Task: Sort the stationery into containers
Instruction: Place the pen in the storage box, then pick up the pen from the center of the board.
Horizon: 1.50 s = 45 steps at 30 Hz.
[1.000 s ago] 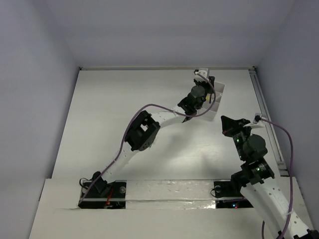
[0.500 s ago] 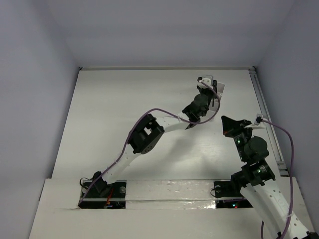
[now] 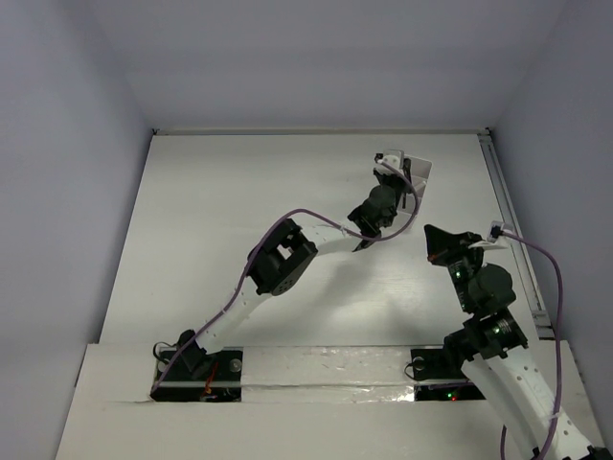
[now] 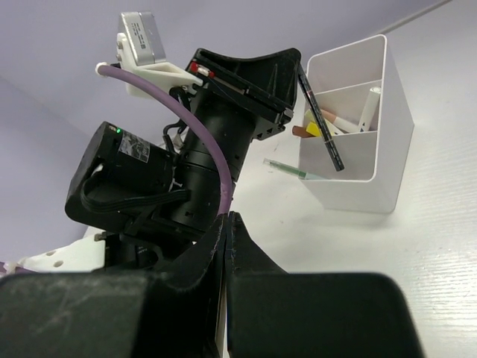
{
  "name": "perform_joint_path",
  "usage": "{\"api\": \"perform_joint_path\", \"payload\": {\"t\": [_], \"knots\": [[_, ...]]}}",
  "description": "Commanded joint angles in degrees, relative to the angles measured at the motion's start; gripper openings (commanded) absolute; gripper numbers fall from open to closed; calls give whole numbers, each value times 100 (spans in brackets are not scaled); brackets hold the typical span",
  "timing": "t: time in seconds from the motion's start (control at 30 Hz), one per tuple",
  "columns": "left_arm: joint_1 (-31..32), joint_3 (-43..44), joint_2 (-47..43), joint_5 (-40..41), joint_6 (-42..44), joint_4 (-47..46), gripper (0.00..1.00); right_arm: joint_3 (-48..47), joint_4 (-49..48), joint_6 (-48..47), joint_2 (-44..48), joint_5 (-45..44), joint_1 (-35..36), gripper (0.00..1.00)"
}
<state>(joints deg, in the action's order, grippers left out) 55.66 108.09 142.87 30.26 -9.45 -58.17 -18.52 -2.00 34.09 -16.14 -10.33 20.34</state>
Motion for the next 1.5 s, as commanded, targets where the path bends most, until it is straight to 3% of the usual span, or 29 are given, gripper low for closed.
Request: {"api": "perform_joint_path", "payload": {"t": [0.0,0.2,0.33,0.53,0.7,0.9,1.1,1.17,1.27,1.37,1.47], "knots": [[-2,-113,-101,15,-39,-458,1,94,-336,-86,120,119,40,2],[-2,-403,-382,15,-4,-563,20,51,-362,-95,-90,154,40,2],[-2,-570,-540,32,40,-643,24,51,-389,-78,-144,171,40,2],[103,-1061,-971,68,110,-959,40,77,-406,-104,-161,171,40,3],[156,-1501,-1752,-55,444,-1205,51,77,-485,-95,-425,338,40,3],[156,-2194,-3114,-416,690,-584,53,42,-582,-95,-714,549,40,1],[156,-3636,-4556,-12,-29,418,39,-90,-889,-183,-1399,1497,40,0],[104,-4040,-5020,15,-310,674,36,-291,-943,-271,-2048,2110,40,0],[-54,-4866,-5661,-81,-969,1106,21,-668,-934,-437,-3030,2727,207,0],[-161,-5850,-6460,-414,-1637,1230,3,-950,-916,-666,-3701,2808,697,0],[-213,-6677,-7348,-442,-1981,1492,0,-1416,-733,-973,-4519,2510,1260,0]]}}
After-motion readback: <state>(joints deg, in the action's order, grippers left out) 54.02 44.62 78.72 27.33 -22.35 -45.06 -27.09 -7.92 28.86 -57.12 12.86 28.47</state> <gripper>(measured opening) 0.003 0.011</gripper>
